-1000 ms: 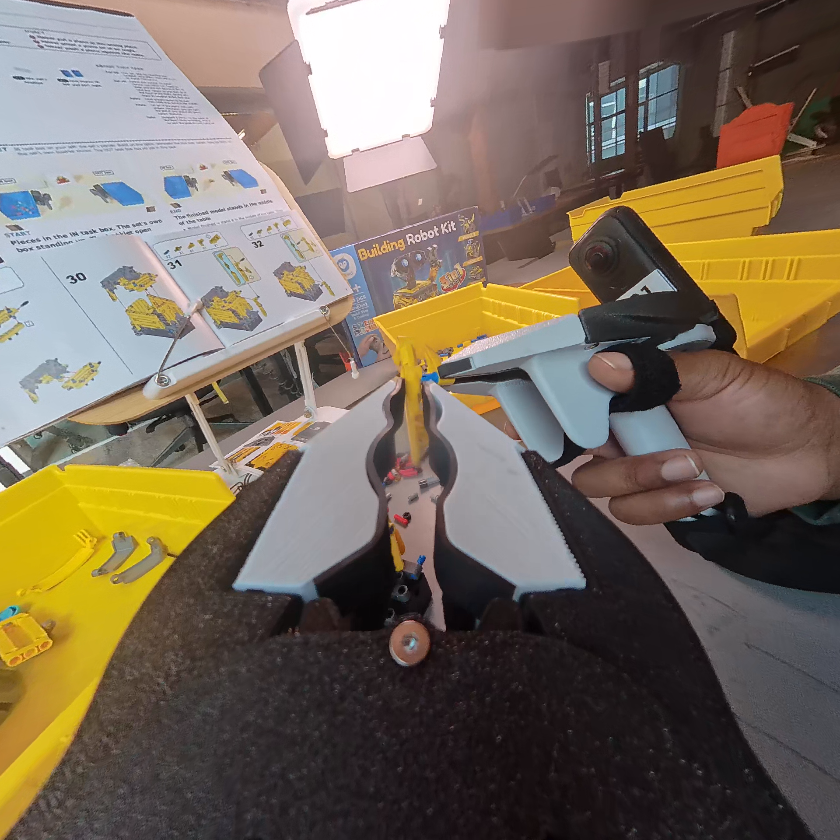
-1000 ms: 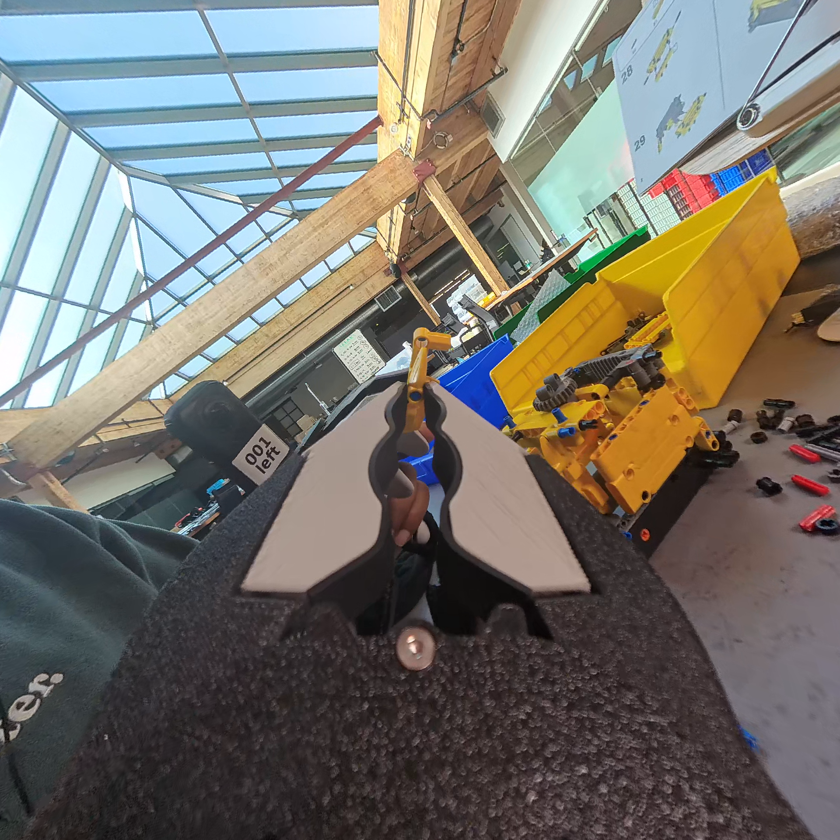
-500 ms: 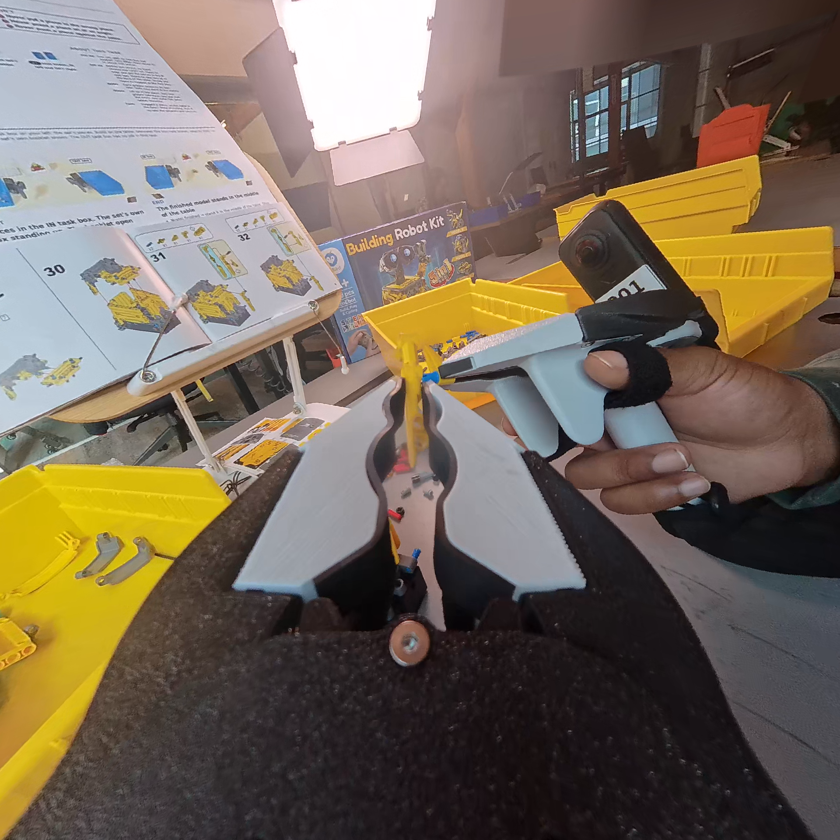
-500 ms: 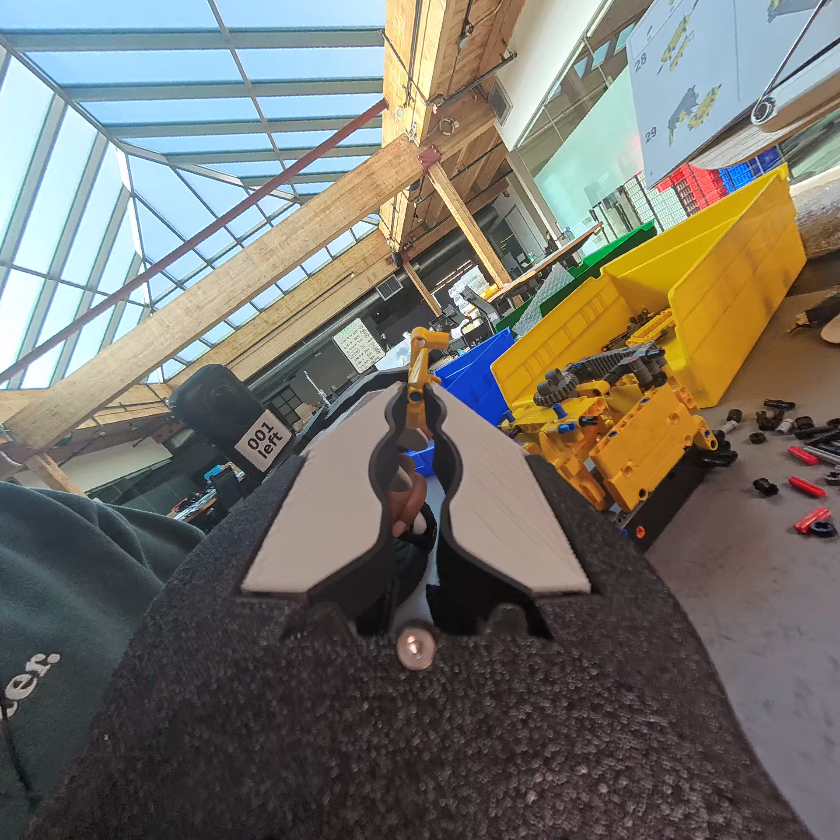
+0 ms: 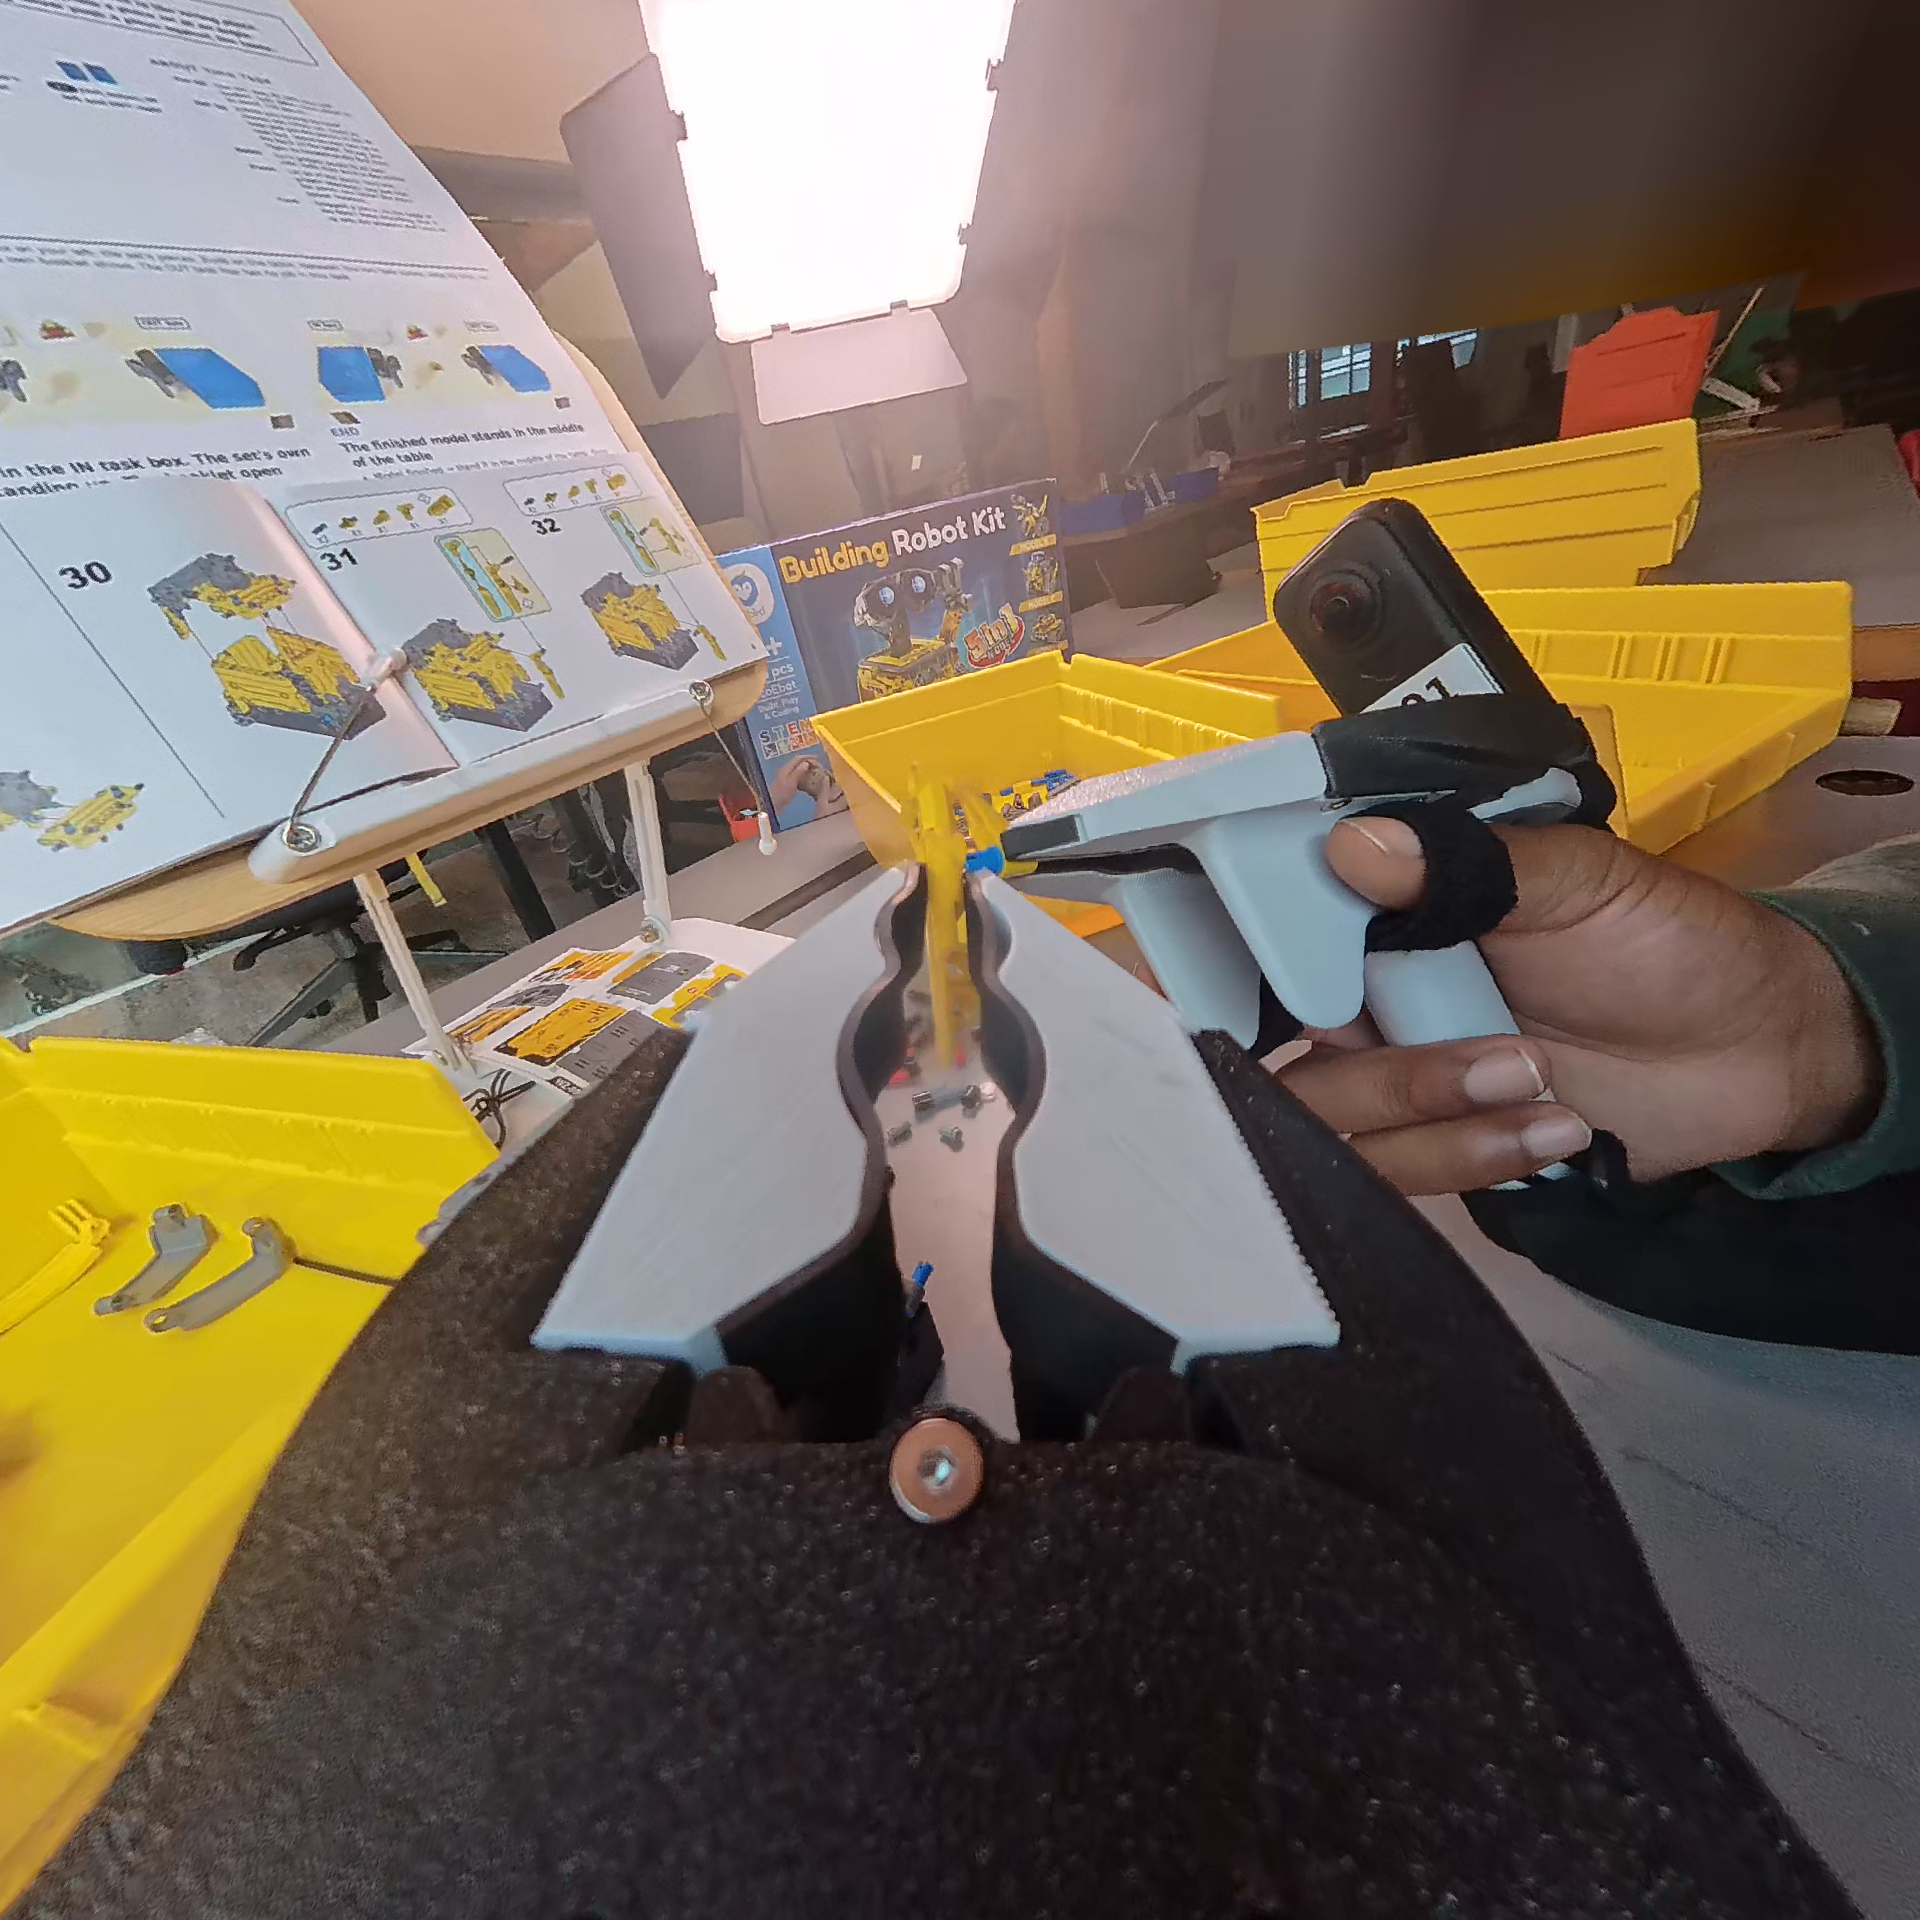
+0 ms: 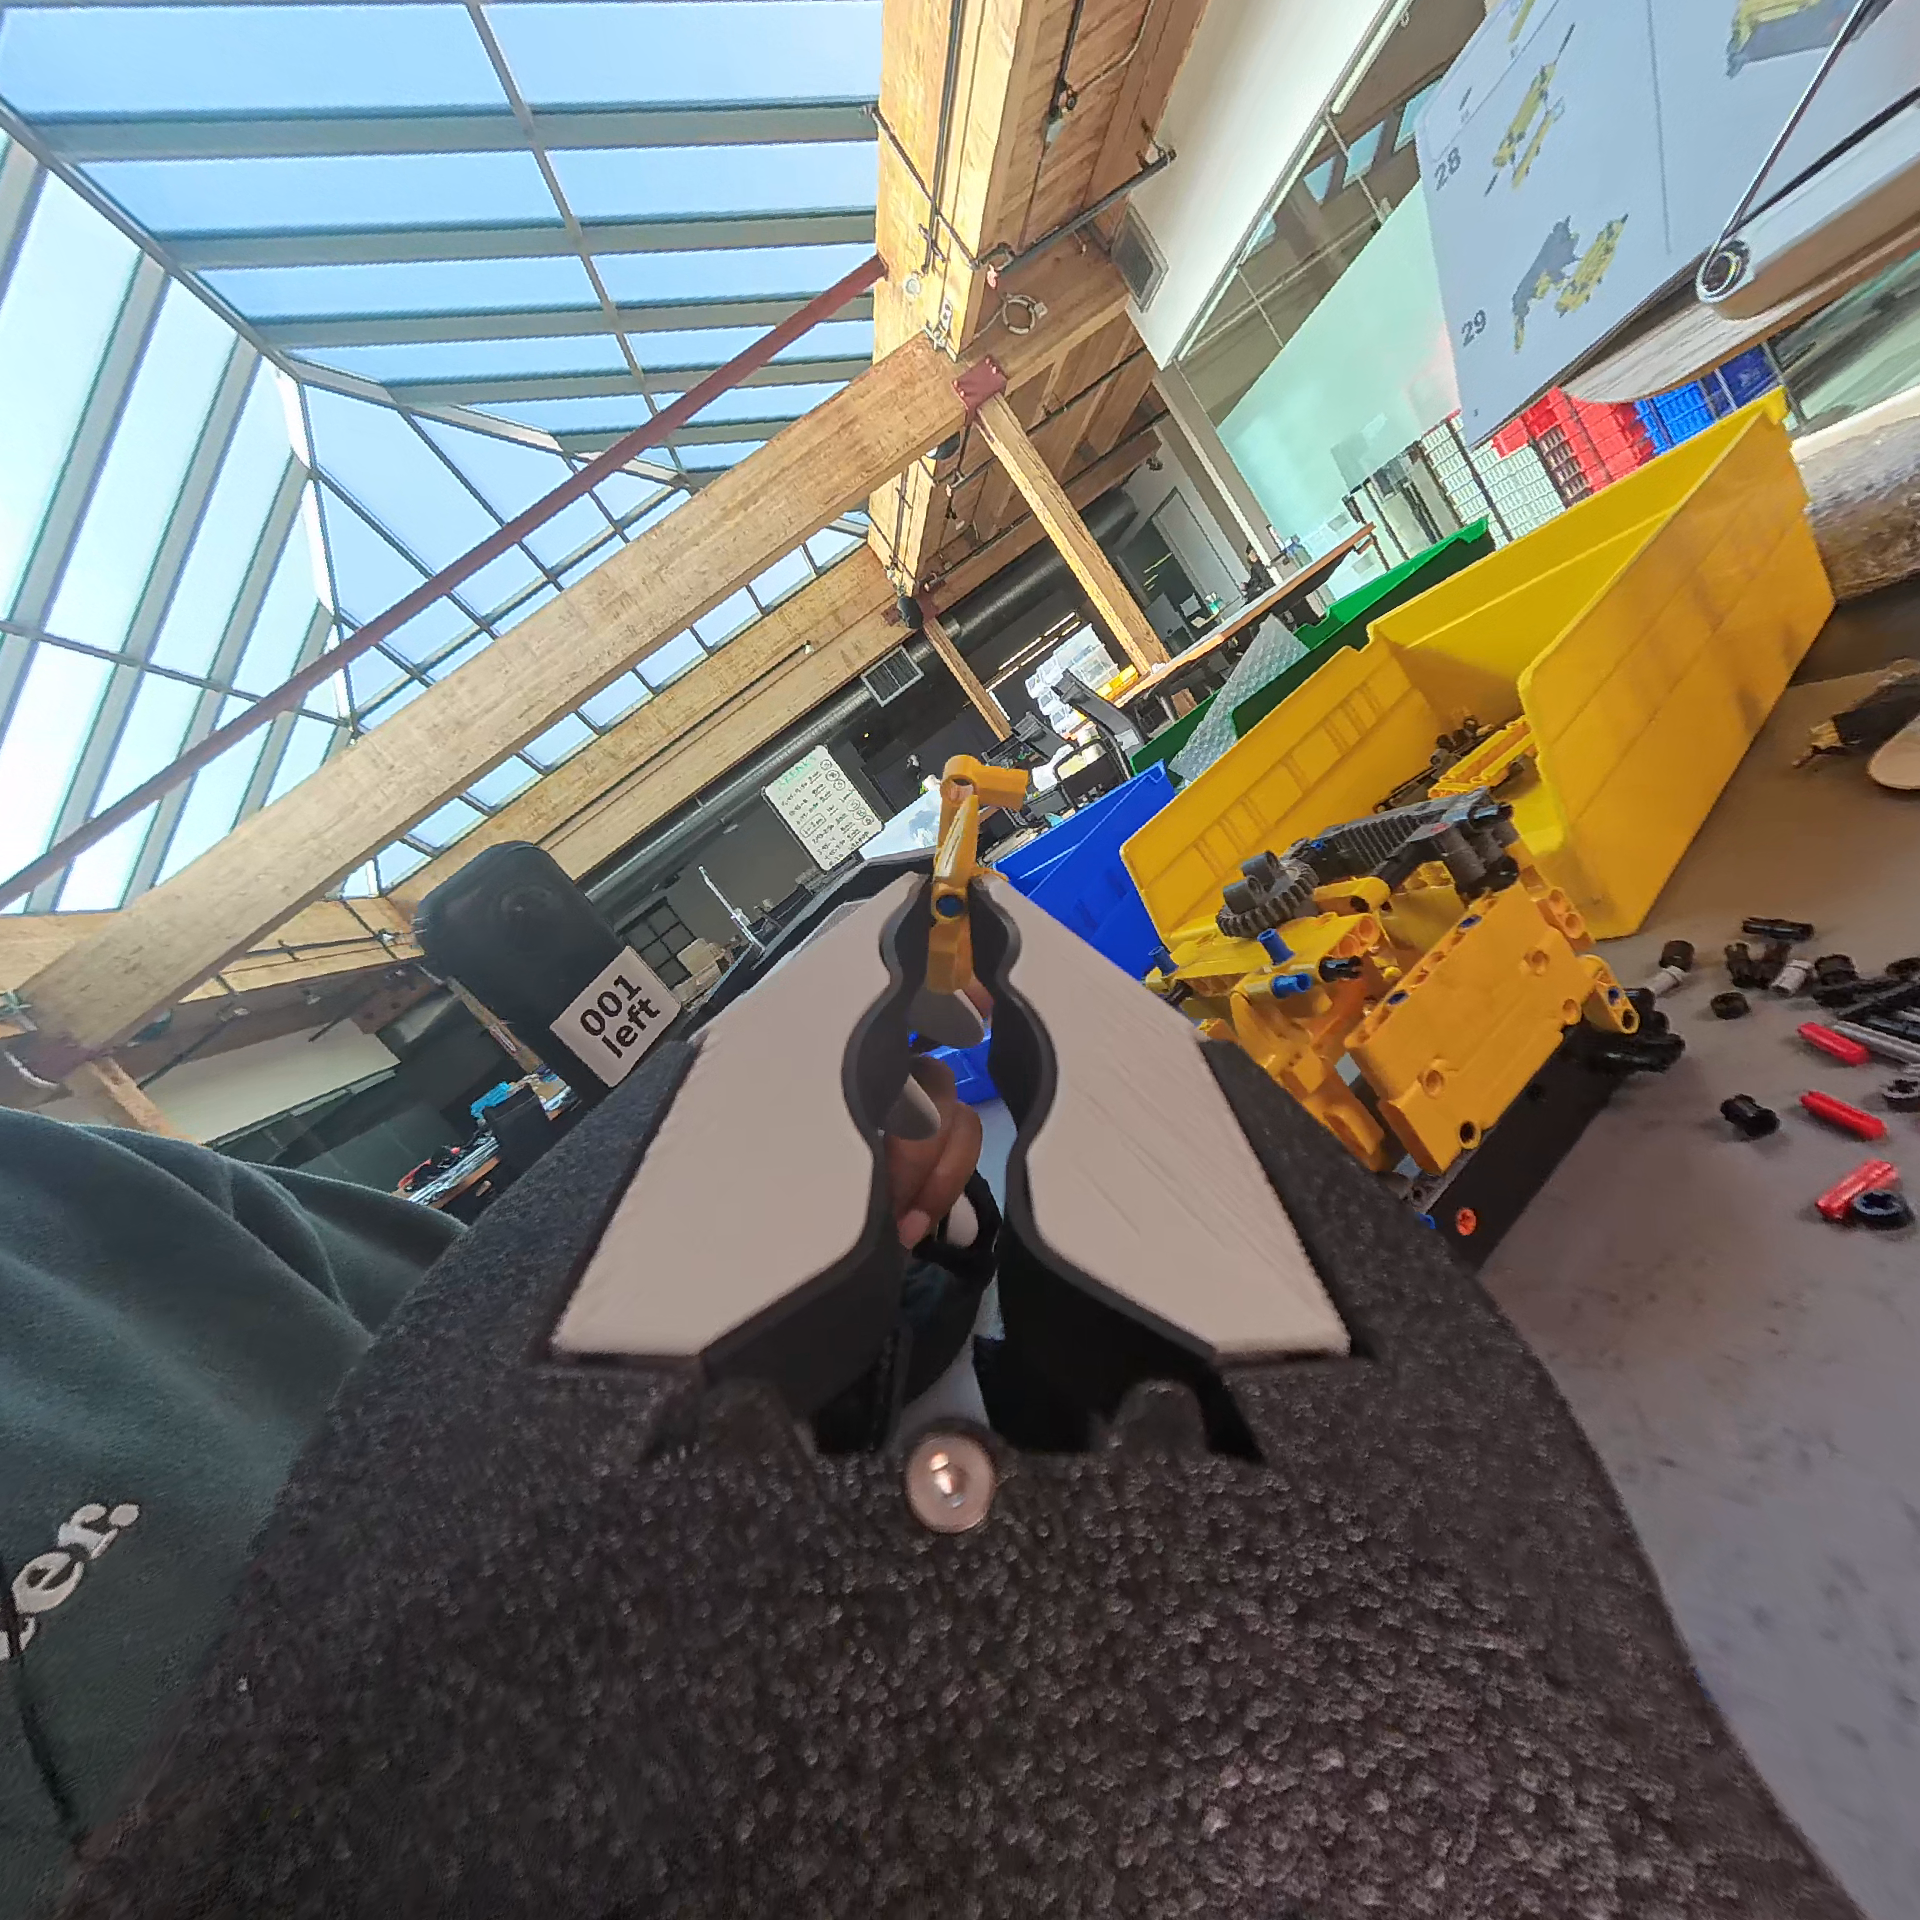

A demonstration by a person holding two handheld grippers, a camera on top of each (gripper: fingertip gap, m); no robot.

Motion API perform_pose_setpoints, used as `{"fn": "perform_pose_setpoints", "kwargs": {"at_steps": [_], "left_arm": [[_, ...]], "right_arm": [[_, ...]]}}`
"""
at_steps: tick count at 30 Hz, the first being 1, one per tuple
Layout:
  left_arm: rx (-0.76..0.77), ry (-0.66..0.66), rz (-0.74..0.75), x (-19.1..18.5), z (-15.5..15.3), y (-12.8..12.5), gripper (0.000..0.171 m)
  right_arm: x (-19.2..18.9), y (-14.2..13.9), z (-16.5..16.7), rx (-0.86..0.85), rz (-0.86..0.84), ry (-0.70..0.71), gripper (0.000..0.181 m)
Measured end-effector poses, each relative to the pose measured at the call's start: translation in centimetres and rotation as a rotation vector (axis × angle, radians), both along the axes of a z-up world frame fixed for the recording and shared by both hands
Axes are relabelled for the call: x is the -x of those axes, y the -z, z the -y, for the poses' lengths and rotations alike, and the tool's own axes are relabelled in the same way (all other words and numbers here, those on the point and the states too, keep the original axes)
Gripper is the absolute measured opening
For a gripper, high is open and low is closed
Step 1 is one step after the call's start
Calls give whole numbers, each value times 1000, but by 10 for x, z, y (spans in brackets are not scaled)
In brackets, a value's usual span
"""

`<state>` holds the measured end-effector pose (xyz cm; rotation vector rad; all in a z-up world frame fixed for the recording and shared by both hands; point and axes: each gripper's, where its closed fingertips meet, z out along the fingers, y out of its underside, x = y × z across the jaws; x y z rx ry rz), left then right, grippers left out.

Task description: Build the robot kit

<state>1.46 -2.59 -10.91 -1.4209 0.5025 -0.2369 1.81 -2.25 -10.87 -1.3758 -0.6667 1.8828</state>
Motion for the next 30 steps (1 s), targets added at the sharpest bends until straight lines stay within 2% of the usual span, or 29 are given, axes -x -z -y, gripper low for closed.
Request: {"fn": "perform_pose_setpoints", "kwargs": {"at_steps": [11,30], "left_arm": [[26,14,61,1,-2,0,6],[71,-29,32,2,-5,7,6]], "right_arm": [[-3,-1,-6,36,-25,16,5],[1,5,-6,6,21,79,5]]}}
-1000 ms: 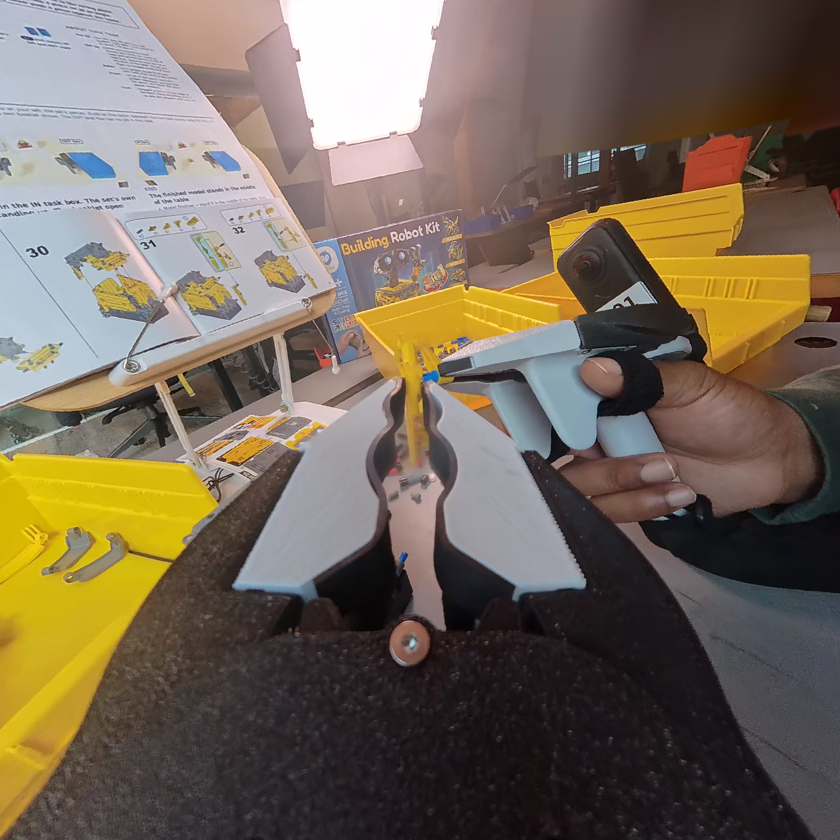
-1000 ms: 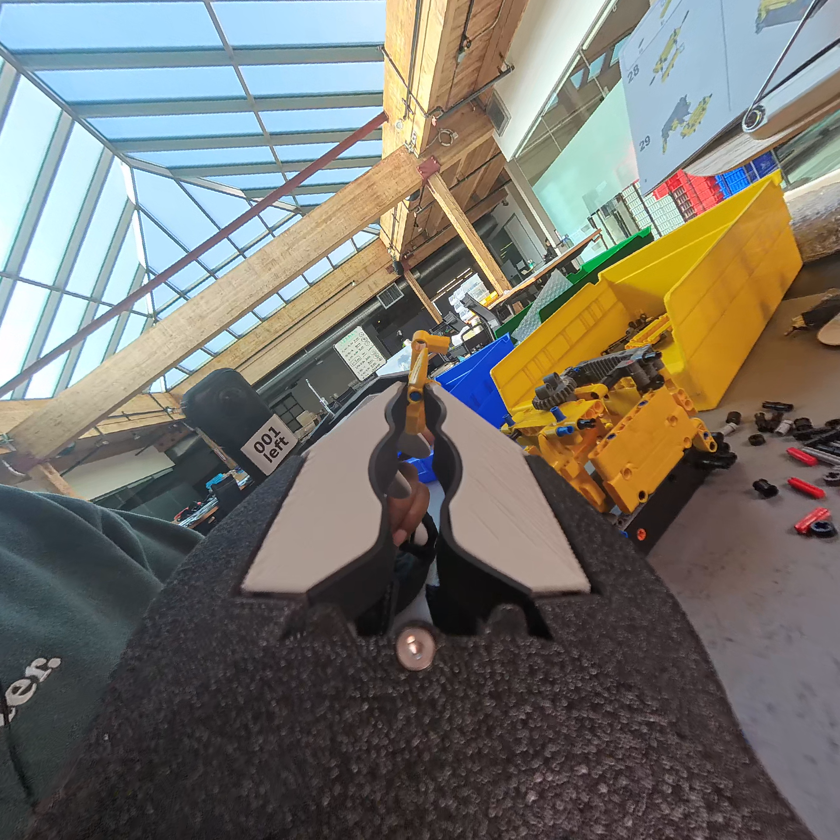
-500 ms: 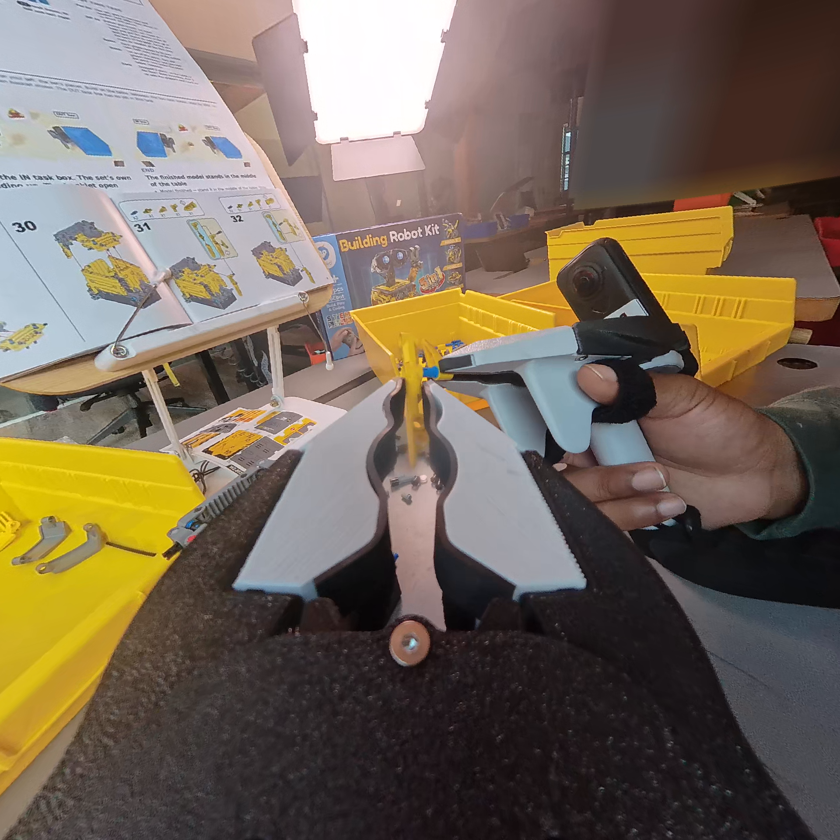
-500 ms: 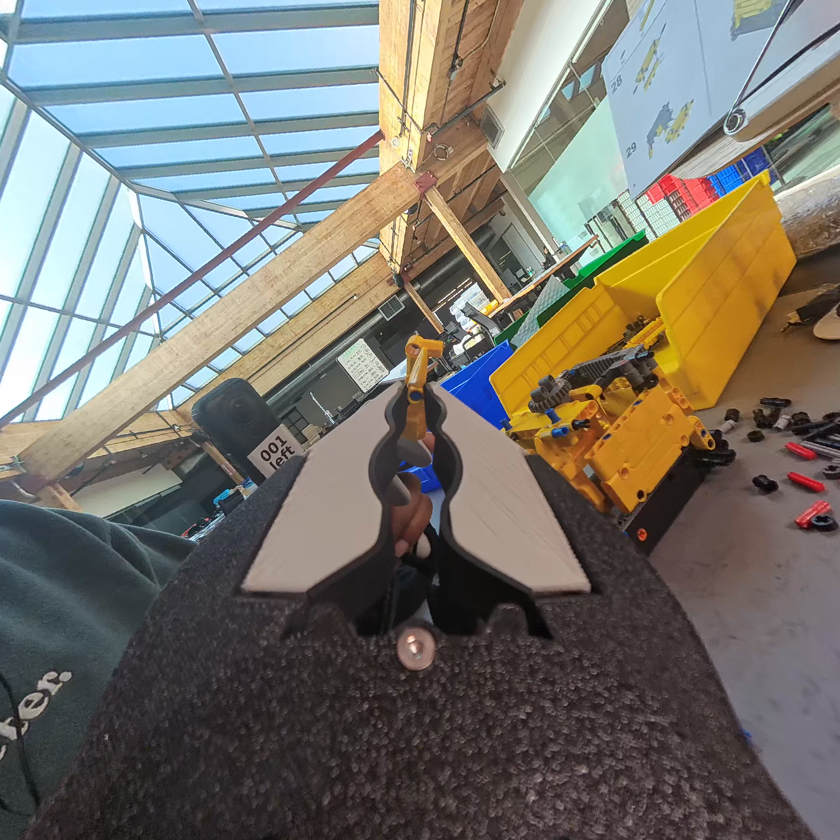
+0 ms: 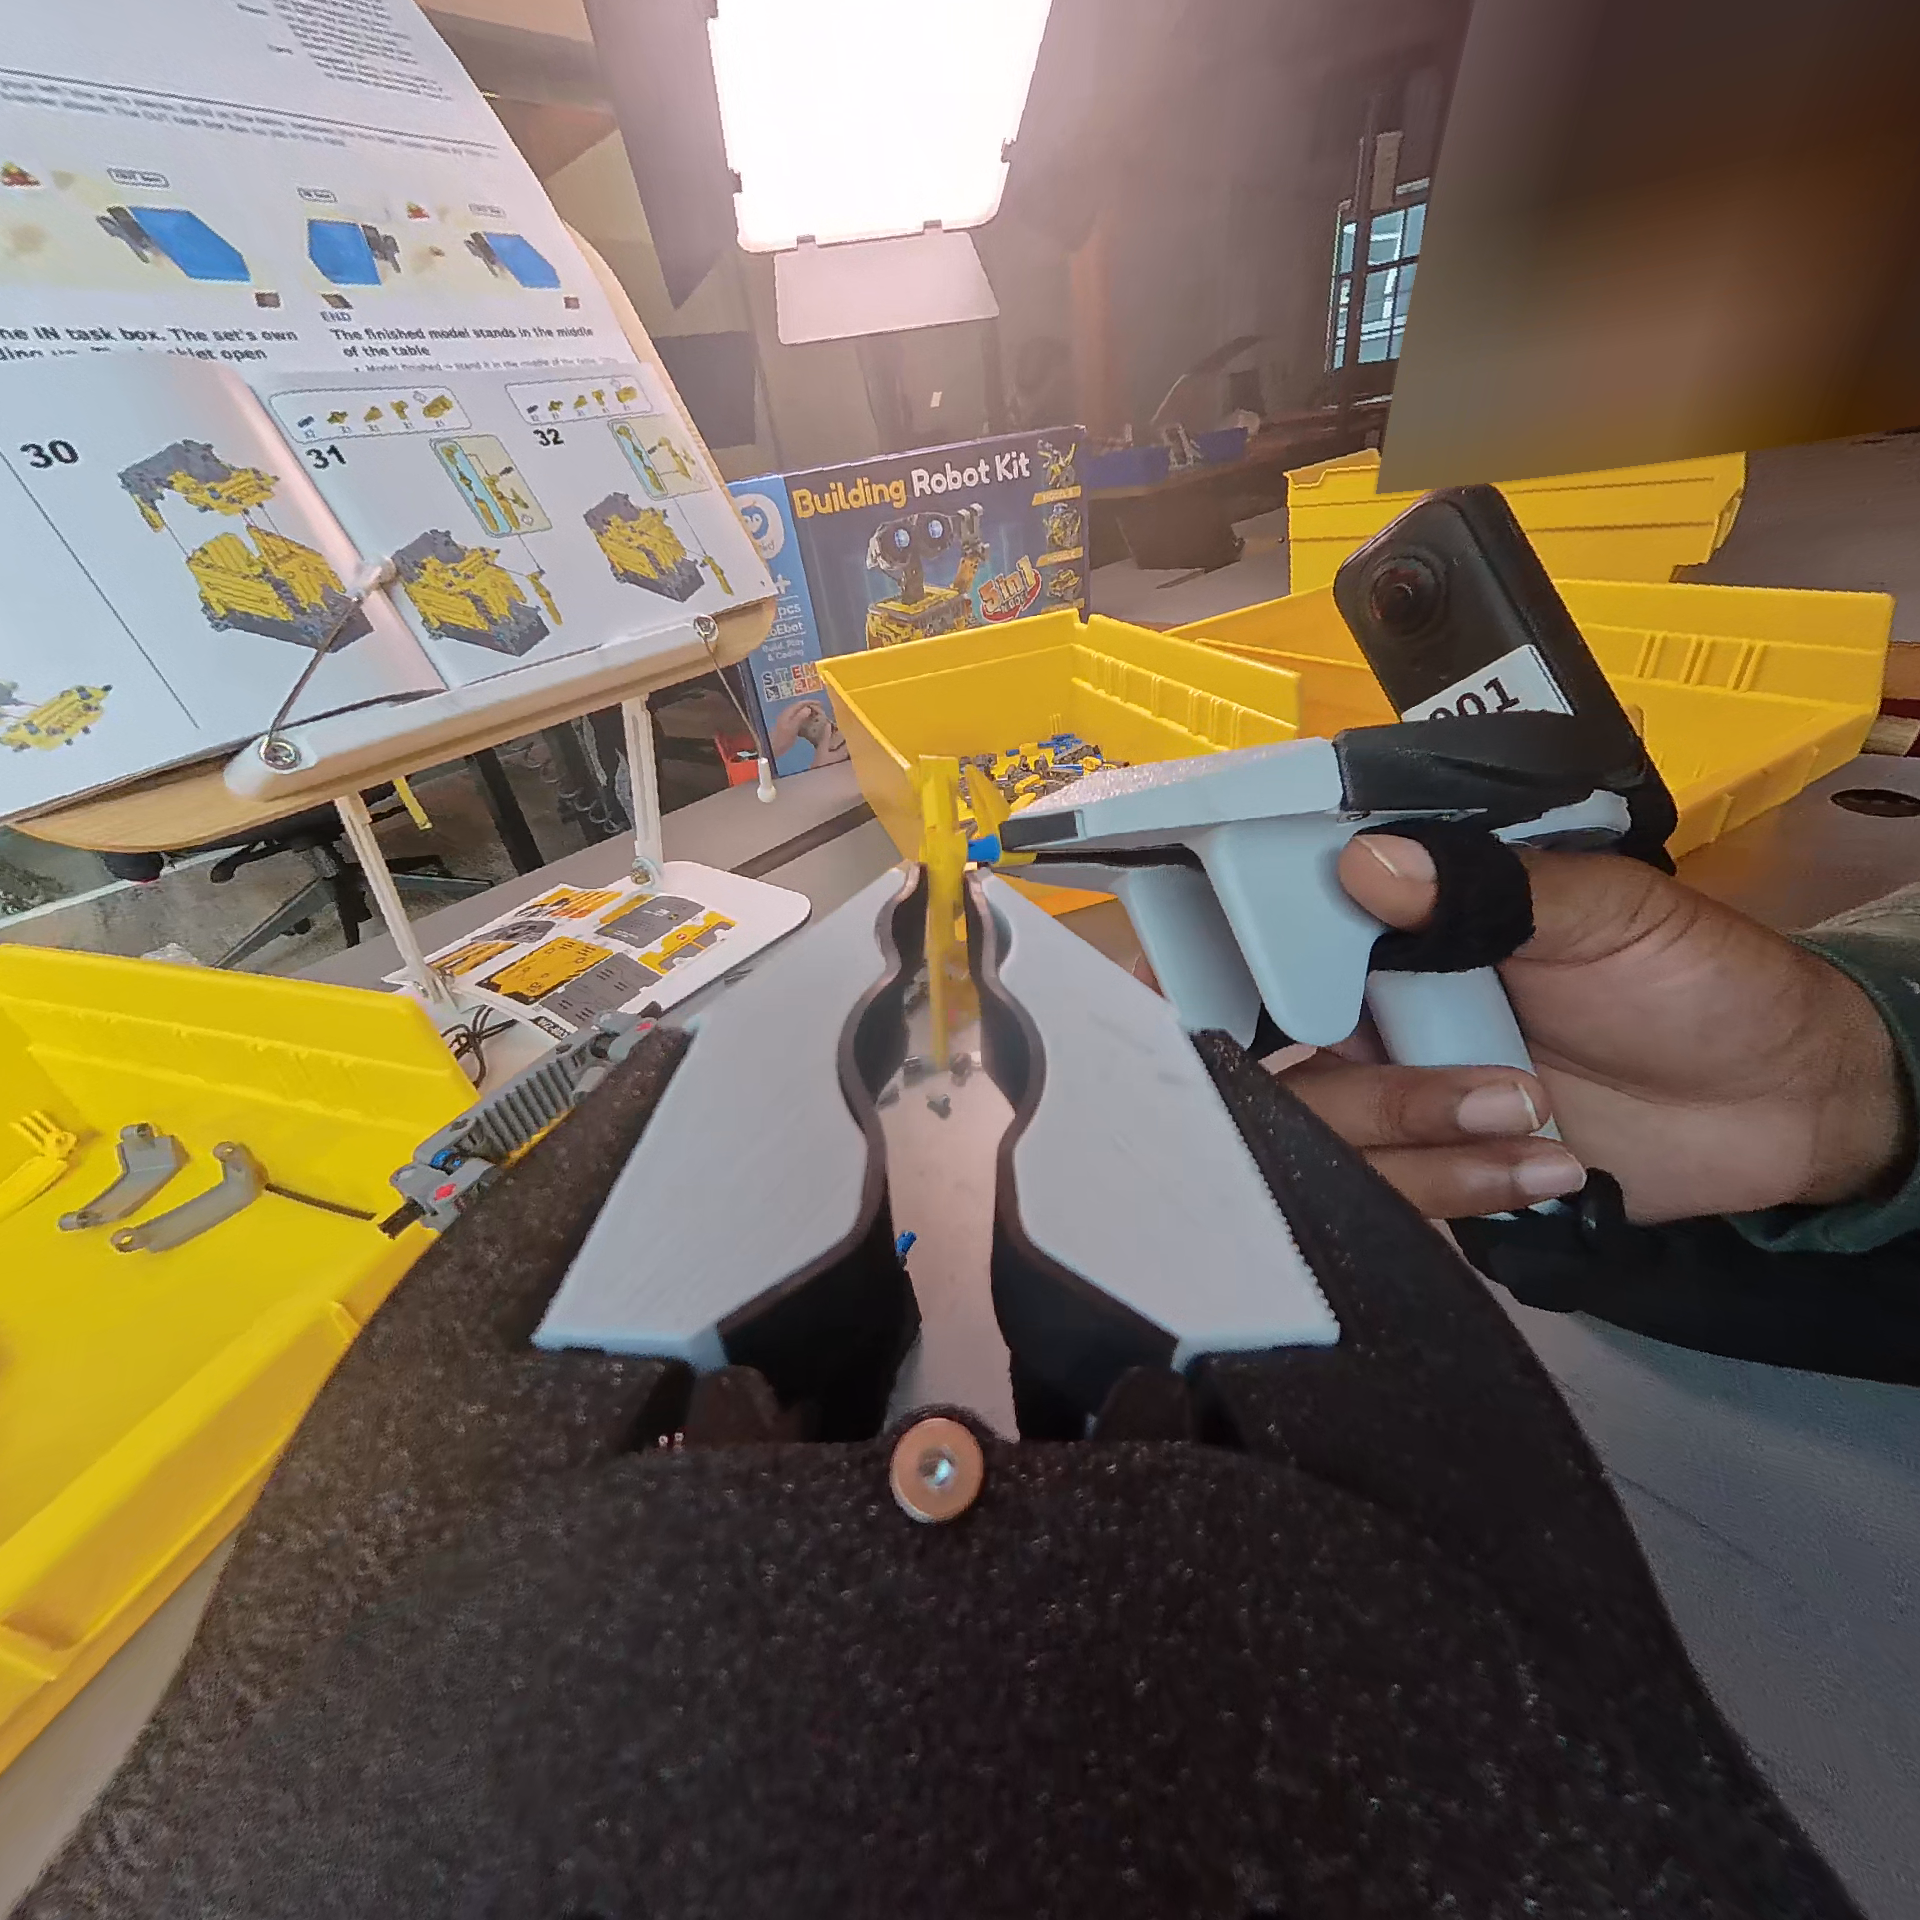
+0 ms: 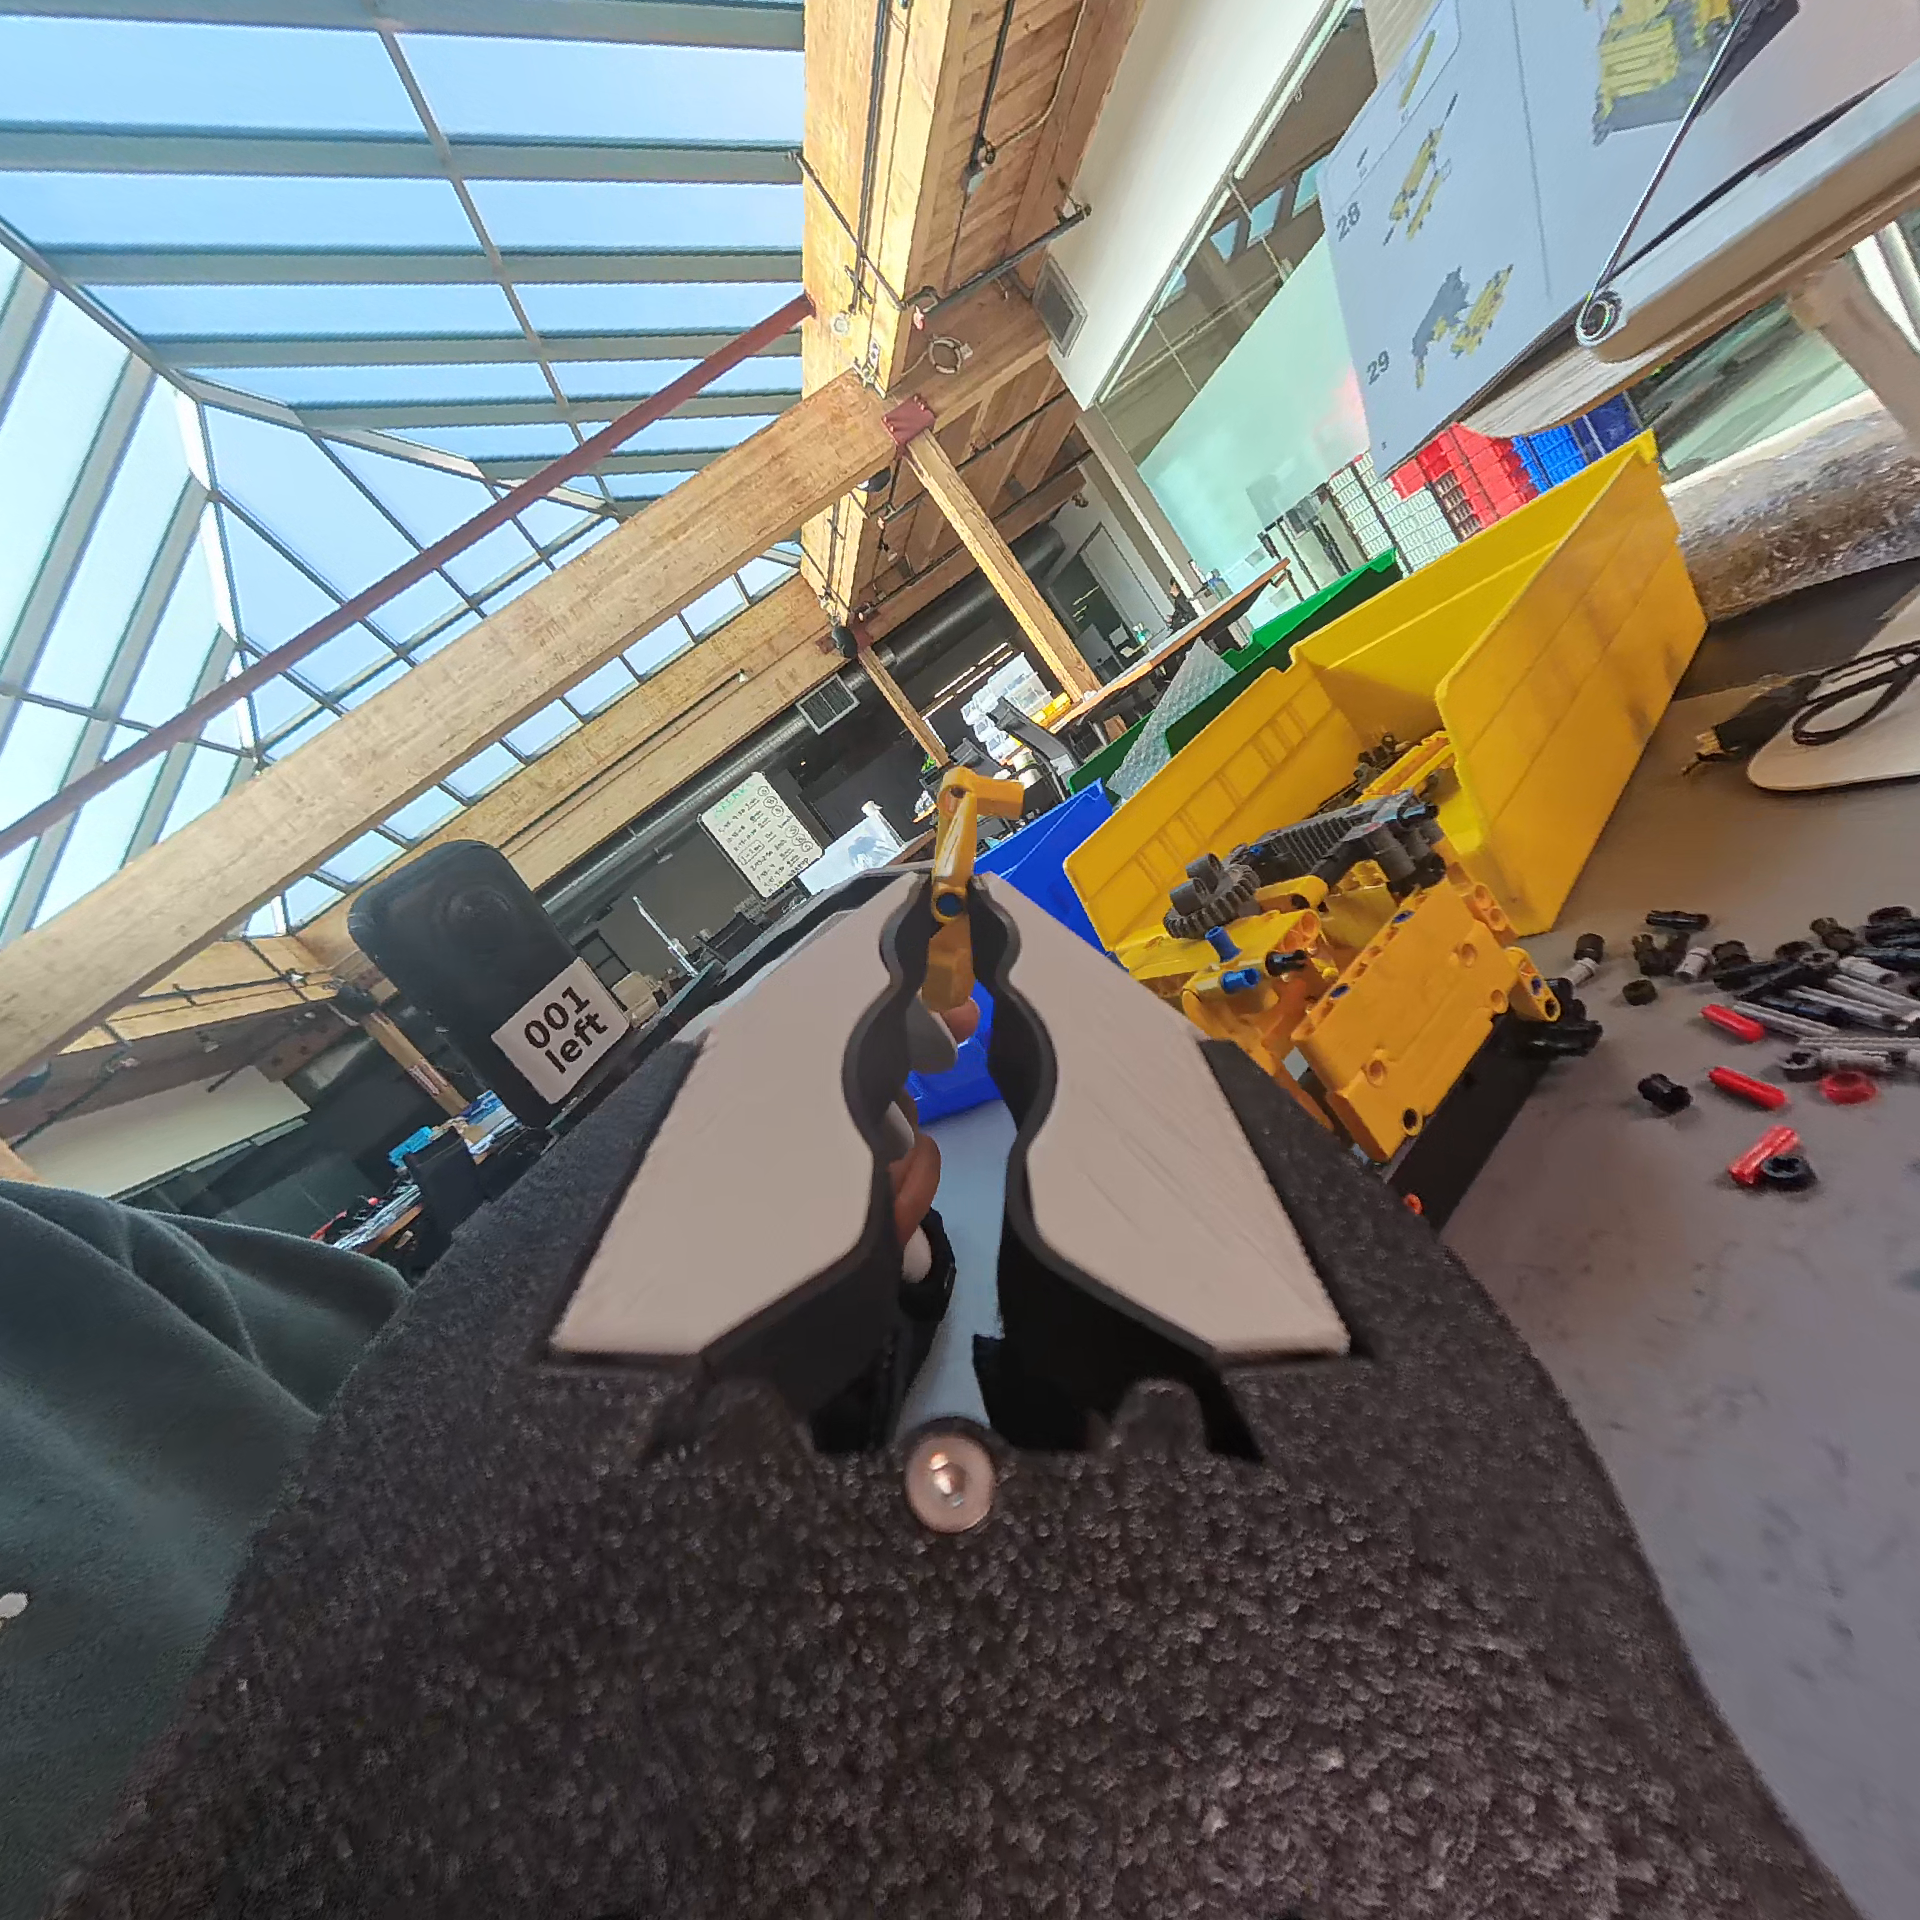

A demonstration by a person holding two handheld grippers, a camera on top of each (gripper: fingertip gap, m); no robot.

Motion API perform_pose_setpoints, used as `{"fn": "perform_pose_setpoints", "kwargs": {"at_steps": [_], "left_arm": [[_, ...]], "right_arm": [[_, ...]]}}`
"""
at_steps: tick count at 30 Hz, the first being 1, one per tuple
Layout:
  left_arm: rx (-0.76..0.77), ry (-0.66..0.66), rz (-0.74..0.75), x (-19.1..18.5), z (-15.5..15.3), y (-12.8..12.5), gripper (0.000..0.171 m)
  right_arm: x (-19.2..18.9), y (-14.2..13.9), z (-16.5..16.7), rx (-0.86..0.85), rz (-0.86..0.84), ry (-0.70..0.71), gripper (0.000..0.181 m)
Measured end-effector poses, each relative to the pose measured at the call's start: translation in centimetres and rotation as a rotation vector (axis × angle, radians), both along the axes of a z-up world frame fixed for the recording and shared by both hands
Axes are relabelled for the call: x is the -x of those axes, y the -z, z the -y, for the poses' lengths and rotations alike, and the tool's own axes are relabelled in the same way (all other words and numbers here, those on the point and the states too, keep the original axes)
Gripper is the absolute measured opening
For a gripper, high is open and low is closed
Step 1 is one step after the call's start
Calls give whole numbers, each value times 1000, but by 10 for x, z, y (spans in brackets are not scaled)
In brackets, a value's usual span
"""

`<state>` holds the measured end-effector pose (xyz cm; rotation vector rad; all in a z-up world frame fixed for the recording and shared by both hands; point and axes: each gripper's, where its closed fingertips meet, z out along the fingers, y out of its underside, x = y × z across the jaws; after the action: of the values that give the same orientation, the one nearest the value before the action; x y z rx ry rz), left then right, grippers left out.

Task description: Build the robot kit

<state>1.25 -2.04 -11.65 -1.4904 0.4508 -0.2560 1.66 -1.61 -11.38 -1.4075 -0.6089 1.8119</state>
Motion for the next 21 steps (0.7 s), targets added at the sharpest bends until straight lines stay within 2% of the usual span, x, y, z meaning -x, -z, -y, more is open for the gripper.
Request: {"fn": "perform_pose_setpoints", "kwargs": {"at_steps": [7,14,17,21], "left_arm": [[45,15,-4,0,1,5,5],[63,6,-41,-4,2,11,6],[40,14,-74,-6,3,10,6],[24,24,-136,-4,7,14,6]], "right_arm": [[0,4,1,-87,60,55,6],[3,10,2,-72,81,80,6],[2,9,3,-71,65,59,6],[4,14,8,-33,66,-35,5]]}}
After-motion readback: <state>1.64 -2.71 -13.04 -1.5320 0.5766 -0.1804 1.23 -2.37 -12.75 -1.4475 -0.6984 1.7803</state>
